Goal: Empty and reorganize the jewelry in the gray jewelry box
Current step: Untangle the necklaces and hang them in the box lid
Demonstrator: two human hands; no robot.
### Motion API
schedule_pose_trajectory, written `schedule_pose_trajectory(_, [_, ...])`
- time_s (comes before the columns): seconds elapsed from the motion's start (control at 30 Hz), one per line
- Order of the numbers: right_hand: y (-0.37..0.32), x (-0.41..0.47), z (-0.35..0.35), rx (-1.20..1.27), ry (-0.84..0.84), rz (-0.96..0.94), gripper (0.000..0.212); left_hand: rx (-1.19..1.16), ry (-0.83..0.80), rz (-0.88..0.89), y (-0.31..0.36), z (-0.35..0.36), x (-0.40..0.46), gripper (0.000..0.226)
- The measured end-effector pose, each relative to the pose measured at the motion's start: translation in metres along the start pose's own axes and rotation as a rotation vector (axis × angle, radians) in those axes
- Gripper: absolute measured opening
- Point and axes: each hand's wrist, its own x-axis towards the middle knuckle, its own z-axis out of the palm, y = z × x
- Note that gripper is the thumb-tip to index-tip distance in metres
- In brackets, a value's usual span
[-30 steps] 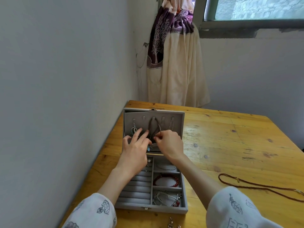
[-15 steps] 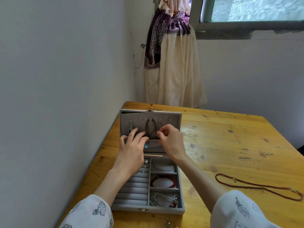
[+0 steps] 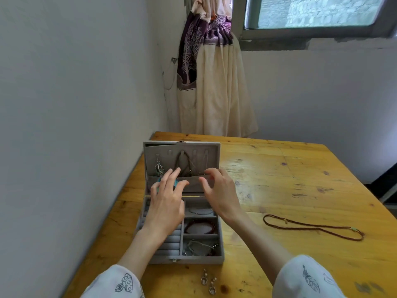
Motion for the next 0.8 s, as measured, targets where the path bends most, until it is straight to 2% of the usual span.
schedule_pose_trajectory(0.17, [0.031,-0.039,-0.039,-0.068,-0.020,0.047,0.023,-0.123,-0.004,0.057,0.047,0.008,-0.026,0.052])
schedule_pose_trajectory(0.33, [0.079,-0.080,-0.082,-0.176,-0.034,0.156,0.023,-0.261,-0.121,0.134,0.105,0.021,-0.055,0.051])
schedule_pose_trajectory(0.5, [0.117,-0.104,-0.115,-0.310,-0.091,0.269,0.026,-0.232,-0.303,0.189,0.143,0.032,-0.068,0.051])
schedule_pose_trajectory(0.63, [0.132,-0.116,-0.127,-0.486,-0.208,0.263,0.039,-0.172,-0.479,0.200,0.158,0.035,-0.077,0.054])
schedule_pose_trajectory(0.8, [0.135,-0.118,-0.127,-0.647,-0.299,0.238,0.036,-0.138,-0.536,0.195,0.163,0.038,-0.081,0.059])
